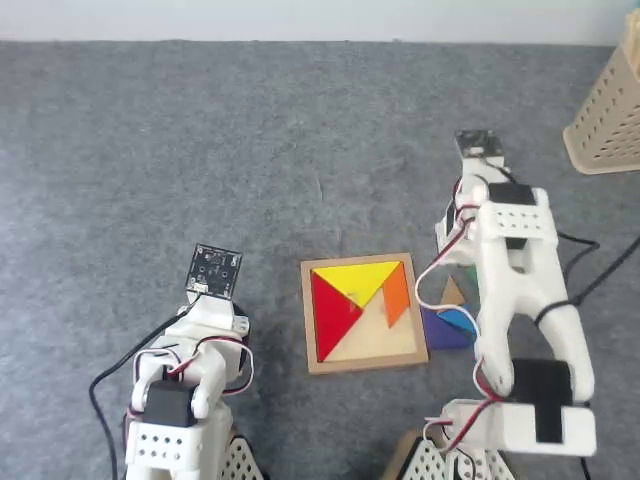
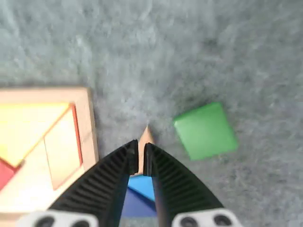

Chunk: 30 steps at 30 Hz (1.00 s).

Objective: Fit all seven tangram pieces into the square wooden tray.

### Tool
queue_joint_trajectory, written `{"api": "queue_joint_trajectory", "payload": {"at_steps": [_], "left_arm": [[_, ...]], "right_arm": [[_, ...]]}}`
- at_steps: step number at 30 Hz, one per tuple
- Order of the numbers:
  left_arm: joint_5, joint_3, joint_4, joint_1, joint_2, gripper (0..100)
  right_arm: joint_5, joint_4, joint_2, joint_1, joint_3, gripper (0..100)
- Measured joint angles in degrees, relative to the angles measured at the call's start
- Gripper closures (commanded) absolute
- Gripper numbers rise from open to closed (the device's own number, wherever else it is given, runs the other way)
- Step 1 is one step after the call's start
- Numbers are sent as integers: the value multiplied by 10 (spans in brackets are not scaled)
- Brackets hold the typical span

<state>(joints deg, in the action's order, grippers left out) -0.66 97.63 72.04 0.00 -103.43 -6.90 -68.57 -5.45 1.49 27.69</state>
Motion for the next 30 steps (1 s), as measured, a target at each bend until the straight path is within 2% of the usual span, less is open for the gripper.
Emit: {"api": "queue_joint_trajectory", "payload": {"at_steps": [3, 15, 22, 30], "left_arm": [[0, 0, 0, 1, 0, 988], [0, 0, 0, 1, 0, 988], [0, 0, 0, 1, 0, 988], [0, 0, 0, 1, 0, 988]], "right_arm": [[-2, 0, -3, 4, 45, 836], [-2, 30, 110, 25, 51, 837], [-2, 30, 121, 19, 38, 957], [-2, 29, 130, 20, 13, 965]]}}
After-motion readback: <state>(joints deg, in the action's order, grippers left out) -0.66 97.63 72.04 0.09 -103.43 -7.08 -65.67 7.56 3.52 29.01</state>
